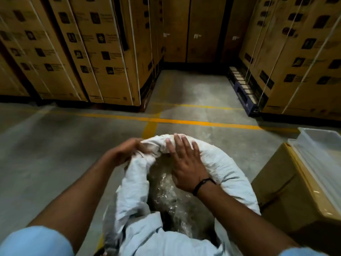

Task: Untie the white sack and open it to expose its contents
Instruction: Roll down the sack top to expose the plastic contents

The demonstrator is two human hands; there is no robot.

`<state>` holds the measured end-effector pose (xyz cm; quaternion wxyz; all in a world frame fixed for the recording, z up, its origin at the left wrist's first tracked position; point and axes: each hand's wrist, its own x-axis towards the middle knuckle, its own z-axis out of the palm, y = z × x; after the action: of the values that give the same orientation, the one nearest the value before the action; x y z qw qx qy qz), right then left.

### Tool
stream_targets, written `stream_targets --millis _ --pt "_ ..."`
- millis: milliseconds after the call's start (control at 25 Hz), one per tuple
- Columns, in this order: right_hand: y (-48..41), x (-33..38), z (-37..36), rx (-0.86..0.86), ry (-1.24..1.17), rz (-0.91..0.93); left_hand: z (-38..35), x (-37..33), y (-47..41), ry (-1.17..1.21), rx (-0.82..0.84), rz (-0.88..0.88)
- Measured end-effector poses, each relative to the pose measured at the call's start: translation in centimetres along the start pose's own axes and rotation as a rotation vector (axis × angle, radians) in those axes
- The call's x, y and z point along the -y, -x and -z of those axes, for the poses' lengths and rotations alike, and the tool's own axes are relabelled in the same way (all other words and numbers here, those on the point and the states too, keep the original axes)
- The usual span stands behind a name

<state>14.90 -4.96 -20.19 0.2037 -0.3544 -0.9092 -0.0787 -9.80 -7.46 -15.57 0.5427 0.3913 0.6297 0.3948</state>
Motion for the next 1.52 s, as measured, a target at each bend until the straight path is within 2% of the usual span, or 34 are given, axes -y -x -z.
stream_targets --millis 120,240,320,400,440,520,560,640,760,840,920,960,1040,1120,1160,1280,1360,1440,1480,1520 --pt "-2.1 -0.1 -2.0 0.071 0.064 -0.178 2.2 1.2 0.7 0.452 -0.086 0.058" --pt "-5.1 -2.7 -2.5 0.275 -0.072 -0.322 2.1 3.1 0.4 0.567 -0.117 0.053" --pt "-6.4 -5.5 -2.1 0.385 -0.321 -0.468 1.7 3.6 -0.3 0.453 -0.035 0.109" --pt "-7.0 -8.3 -1.9 0.432 -0.686 -0.67 2.4 3.8 -1.1 0.282 0.018 0.114" --pt "-6.9 -9.4 -1.9 0.441 -0.842 -0.739 2.7 3.9 -1.6 0.177 -0.031 0.06" --pt "-6.3 -11.0 -2.4 0.387 -0.938 -0.831 2.9 4.1 -2.3 -0.097 -0.29 -0.012" --pt "-6.1 -11.3 -2.6 0.342 -0.914 -0.867 2.7 3.8 -1.9 -0.252 -0.467 -0.052" --pt "-5.7 -11.3 -2.6 0.253 -0.789 -0.916 2.0 2.2 -0.8 -0.391 -0.646 -0.035" --pt "-3.2 -8.5 -1.0 0.166 -0.393 -0.864 -0.6 0.4 2.4 -0.577 -0.731 -0.045" --pt "0.4 -5.2 0.3 -0.067 -0.145 -0.814 -3.2 0.4 4.9 -0.705 -0.735 -0.004" --pt "4.9 -2.5 0.9 -0.223 -0.052 -0.888 -5.8 2.6 6.9 -0.714 -0.708 0.147" --pt "7.2 -1.6 0.9 -0.224 -0.05 -0.972 -6.8 4.1 8.0 -0.666 -0.718 0.236" --pt "11.1 -0.7 1.4 -0.087 -0.1 -1.184 -8.3 7.4 10.3 -0.525 -0.737 0.405" --pt "14.2 -0.3 2.1 0.106 -0.213 -1.386 -9.5 9.7 13.1 -0.315 -0.708 0.448" --pt "15.2 0.0 2.5 0.149 -0.311 -1.45 -9.8 11.2 13.6 -0.23 -0.68 0.424" --pt "15.7 -0.7 3.8 -0.007 -0.726 -1.507 -8.4 13.2 13.8 0.139 -0.588 0.357" --pt "15.3 -3.2 5.7 -0.065 -0.9 -1.519 -6.2 12.1 14.4 0.66 -0.446 0.163" --pt "15.5 -5.6 6.8 -0.142 -1.089 -1.538 -4.8 10.2 15.6 1.041 -0.337 0.116" --pt "15.8 -6.5 7.6 -0.14 -1.076 -1.557 -4.5 9.2 16.5 1.09 -0.352 0.101" --pt "16.4 -7.2 8.6 -0.21 -1.181 -1.564 -3.6 8.8 16.9 1.094 -0.342 0.078"
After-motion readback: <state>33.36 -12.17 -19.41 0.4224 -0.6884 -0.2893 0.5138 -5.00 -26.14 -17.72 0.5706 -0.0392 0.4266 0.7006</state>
